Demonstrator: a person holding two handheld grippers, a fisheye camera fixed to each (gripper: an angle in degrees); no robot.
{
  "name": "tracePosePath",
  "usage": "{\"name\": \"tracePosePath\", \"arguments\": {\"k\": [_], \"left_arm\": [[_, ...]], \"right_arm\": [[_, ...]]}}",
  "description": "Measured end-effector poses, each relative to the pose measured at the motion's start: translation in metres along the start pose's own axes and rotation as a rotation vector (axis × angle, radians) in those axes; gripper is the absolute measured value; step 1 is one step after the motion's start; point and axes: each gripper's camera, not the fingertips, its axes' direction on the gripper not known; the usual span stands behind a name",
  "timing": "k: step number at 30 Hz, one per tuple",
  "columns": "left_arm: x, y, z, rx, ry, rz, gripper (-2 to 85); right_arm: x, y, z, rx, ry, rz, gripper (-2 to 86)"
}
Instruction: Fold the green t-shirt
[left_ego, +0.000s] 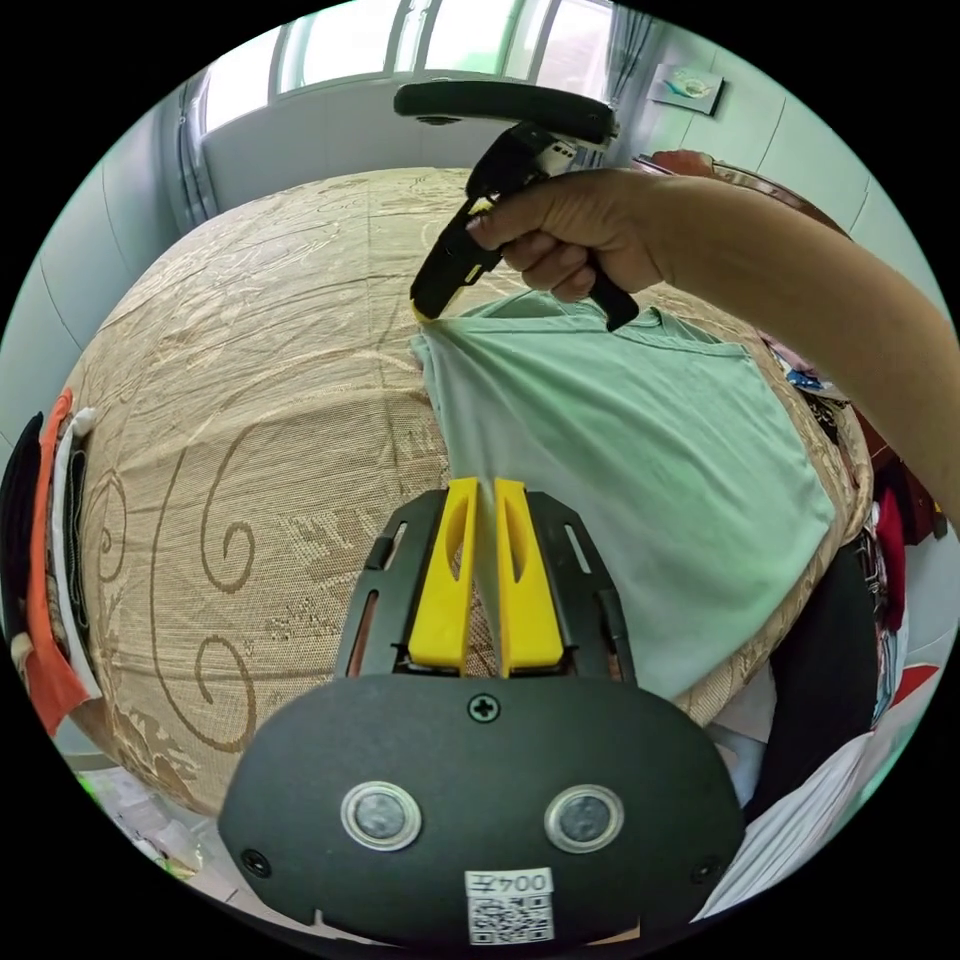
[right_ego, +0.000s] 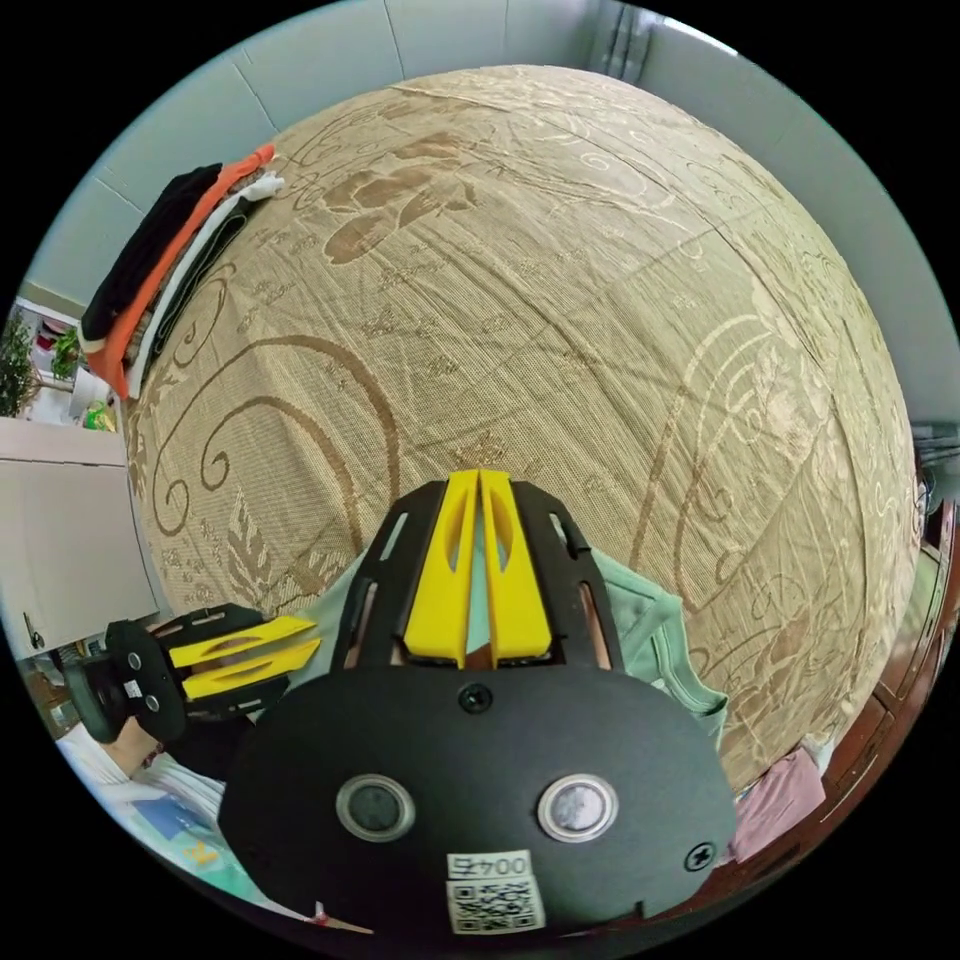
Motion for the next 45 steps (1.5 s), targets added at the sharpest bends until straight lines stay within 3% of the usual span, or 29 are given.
{"name": "tracePosePath", "arguments": {"k": [5, 8, 15, 21, 23, 28, 35, 45], "left_arm": [[-0.002, 0.001, -0.021, 0.070, -0.118, -0.120, 2.0], [0.011, -0.010, -0.038, 0.210, -0.045, -0.124, 1.4], [0.067, -0.090, 0.023, 0.042, -0.104, 0.075, 0.7], [0.070, -0.116, 0.058, -0.081, -0.157, 0.016, 0.4], [0.070, -0.117, 0.060, -0.077, -0.121, -0.009, 0.4], [0.093, -0.109, 0.023, 0.050, -0.063, -0.053, 0.7], [0.226, -0.039, -0.041, 0.202, 0.244, 0.183, 2.2], [0.466, 0.024, -0.013, 0.109, 0.315, 0.485, 2.9]], "right_arm": [[0.047, 0.078, -0.045, 0.274, -0.128, 0.145, 4.7], [0.071, 0.161, -0.049, 0.355, -0.198, 0.219, 3.3], [0.103, 0.347, 0.009, 0.303, -0.272, 0.440, 1.8], [0.156, 0.476, 0.069, 0.308, -0.361, 0.730, 2.1], [0.173, 0.509, 0.098, 0.265, -0.376, 0.806, 1.8], [0.160, 0.571, 0.081, 0.401, -0.435, 0.777, 6.7], [0.110, 0.706, 0.117, 0.342, -0.418, 0.936, 8.8], [0.084, 0.766, 0.195, 0.436, -0.547, 1.057, 9.5]]}}
